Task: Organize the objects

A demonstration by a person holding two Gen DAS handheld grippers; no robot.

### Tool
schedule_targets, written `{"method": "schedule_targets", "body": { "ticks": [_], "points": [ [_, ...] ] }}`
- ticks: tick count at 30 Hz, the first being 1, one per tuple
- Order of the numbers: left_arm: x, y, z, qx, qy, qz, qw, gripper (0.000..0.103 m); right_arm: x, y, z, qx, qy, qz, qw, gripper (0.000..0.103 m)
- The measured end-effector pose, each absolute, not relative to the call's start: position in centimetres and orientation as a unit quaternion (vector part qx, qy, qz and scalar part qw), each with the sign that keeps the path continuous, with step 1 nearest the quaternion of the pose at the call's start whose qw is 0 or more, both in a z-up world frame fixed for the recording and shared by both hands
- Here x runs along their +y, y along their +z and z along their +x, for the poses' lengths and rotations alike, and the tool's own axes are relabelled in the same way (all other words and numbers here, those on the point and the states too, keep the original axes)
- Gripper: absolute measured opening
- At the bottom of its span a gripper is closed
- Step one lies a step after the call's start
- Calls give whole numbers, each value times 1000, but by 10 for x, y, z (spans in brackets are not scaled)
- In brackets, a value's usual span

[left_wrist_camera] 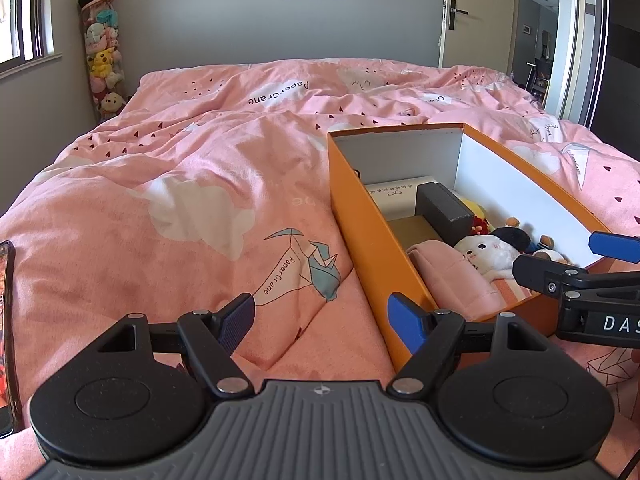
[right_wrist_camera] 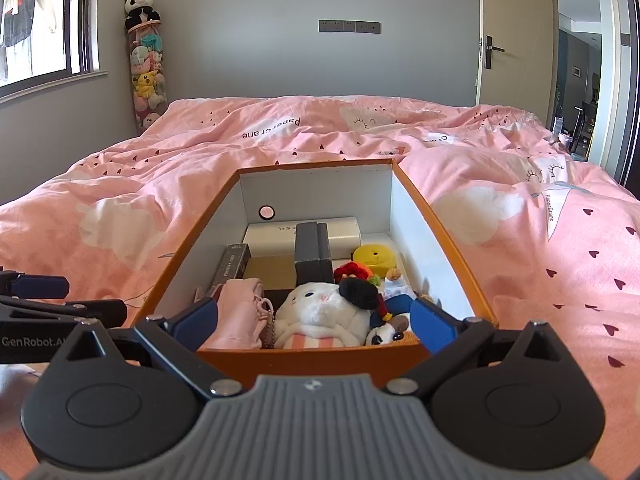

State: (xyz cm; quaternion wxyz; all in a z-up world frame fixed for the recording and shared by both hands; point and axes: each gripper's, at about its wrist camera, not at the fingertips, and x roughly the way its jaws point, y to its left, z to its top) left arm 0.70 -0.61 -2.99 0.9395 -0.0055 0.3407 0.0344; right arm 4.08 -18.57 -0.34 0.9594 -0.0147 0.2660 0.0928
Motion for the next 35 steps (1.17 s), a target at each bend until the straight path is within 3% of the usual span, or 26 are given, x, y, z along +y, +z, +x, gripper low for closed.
{"method": "schedule_targets", "body": {
  "ticks": [35],
  "points": [
    [-6, -31, 8, 347, 38, -4, 937, 89, -183, -5, 42, 269, 92, -21, 958, 102]
  ]
}}
